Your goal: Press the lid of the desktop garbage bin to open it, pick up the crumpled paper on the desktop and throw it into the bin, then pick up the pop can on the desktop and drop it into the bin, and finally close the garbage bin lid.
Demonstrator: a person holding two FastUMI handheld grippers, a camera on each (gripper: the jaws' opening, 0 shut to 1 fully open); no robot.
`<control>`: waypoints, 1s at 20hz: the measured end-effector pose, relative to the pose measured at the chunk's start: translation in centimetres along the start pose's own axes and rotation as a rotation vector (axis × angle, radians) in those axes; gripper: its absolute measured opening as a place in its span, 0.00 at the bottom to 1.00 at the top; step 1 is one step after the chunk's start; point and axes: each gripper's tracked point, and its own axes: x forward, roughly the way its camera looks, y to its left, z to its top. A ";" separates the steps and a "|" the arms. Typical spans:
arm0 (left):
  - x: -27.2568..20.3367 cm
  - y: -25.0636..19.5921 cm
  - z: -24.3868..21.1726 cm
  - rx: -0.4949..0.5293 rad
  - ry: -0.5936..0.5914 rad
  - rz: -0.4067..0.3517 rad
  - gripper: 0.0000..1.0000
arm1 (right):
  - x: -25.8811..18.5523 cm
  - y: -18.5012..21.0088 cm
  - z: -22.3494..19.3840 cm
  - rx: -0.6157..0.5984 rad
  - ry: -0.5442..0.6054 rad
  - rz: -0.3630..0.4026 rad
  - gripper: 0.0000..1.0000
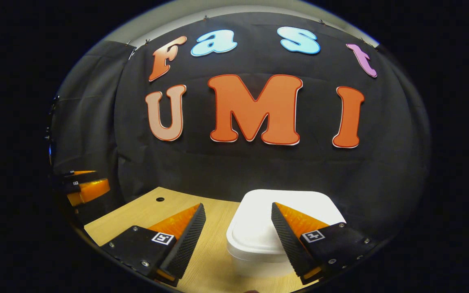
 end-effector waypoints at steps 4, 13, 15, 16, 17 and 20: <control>-0.2 0.7 1.5 -0.003 -0.065 0.043 0.92 | 0.0 1.7 0.6 0.043 -0.037 0.026 0.98; -0.3 2.1 1.7 0.005 -0.081 0.092 0.94 | -0.5 0.4 0.8 0.028 -0.075 -0.020 0.98; -0.3 1.9 2.0 0.004 -0.086 0.090 0.94 | -0.6 0.7 1.2 0.020 -0.094 -0.015 0.98; -0.2 1.9 2.2 0.005 -0.091 0.090 0.94 | -0.6 0.9 1.6 0.014 -0.107 -0.010 0.98; -0.2 1.9 2.3 0.007 -0.096 0.094 0.94 | -0.8 1.1 1.7 0.006 -0.120 -0.006 0.98; -0.3 2.0 2.6 0.016 -0.109 0.094 0.94 | -0.7 1.5 2.2 -0.019 -0.136 -0.001 0.98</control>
